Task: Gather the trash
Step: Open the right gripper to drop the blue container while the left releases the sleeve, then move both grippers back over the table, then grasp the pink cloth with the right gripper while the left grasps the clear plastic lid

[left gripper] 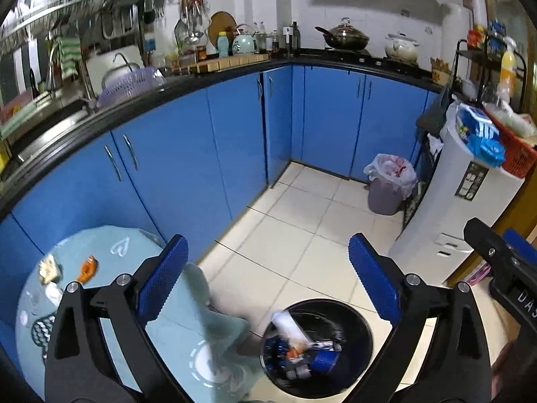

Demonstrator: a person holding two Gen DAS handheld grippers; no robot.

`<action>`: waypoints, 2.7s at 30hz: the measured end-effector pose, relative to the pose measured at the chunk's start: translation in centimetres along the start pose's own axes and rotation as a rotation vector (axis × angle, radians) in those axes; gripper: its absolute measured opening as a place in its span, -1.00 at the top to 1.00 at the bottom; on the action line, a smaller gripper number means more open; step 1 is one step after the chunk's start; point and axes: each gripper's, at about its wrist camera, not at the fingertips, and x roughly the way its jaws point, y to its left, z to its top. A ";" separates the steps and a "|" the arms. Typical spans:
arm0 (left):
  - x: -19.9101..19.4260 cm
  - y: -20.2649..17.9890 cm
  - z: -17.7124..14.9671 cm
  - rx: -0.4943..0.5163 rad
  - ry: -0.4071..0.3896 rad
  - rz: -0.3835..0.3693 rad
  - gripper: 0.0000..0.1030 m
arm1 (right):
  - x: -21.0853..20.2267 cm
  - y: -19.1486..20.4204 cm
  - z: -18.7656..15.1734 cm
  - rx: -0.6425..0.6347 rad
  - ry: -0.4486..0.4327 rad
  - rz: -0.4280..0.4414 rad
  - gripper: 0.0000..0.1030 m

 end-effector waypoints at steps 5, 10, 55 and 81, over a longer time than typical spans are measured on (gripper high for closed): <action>0.3 1.4 -0.2 -0.033 0.022 0.020 -0.87 | 0.0 1.4 -0.4 -0.020 0.006 0.011 -0.70; -0.2 4.0 -0.7 -0.071 0.028 0.065 -0.89 | 0.0 3.1 -0.9 -0.043 0.005 0.024 -0.70; 0.3 41.7 -13.0 -0.453 0.179 0.478 -0.90 | 9.6 34.7 -14.0 -0.408 0.290 0.225 -0.70; 7.0 49.4 -18.3 -0.396 0.337 0.410 -0.90 | 14.3 38.7 -18.6 -0.419 0.418 0.133 -0.70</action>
